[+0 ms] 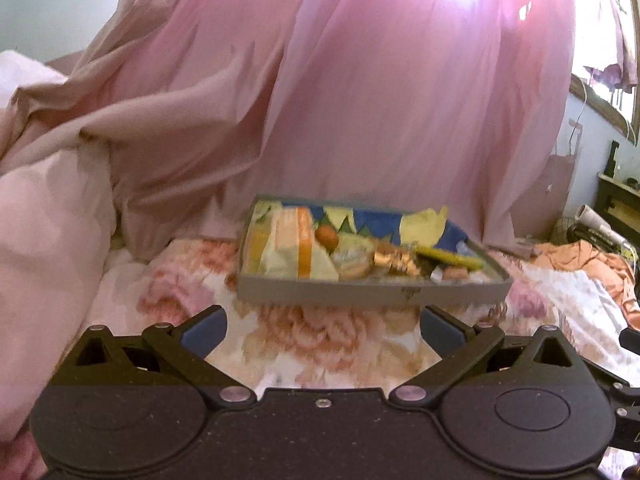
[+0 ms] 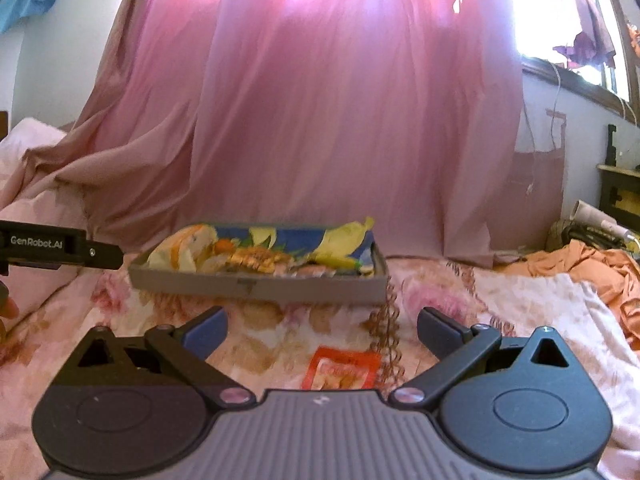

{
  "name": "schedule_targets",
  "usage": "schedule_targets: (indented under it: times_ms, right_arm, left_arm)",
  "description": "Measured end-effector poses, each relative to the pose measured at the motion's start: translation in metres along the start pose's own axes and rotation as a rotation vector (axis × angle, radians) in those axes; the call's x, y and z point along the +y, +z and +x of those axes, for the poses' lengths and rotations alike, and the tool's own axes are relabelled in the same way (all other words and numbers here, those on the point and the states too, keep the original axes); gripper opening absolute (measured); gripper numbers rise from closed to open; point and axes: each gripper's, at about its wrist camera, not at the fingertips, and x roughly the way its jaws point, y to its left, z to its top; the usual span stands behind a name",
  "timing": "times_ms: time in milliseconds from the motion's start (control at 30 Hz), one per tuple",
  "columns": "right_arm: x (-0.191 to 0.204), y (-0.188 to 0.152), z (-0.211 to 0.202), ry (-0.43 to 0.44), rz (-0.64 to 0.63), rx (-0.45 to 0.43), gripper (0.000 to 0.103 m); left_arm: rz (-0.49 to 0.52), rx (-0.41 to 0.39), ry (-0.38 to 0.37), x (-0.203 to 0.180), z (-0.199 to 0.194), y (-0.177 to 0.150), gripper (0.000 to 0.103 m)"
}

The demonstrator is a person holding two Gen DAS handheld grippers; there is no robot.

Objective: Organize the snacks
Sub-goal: 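Withdraw both tools from the tray toward the remaining snacks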

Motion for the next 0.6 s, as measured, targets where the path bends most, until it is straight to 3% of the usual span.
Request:
schedule_targets:
  times_ms: [600]
  right_arm:
    - [0.019,-0.038,-0.001,0.047,-0.010,0.180,0.103]
  left_arm:
    - [0.004,0.207,0.043,0.011,0.007,-0.066,0.102]
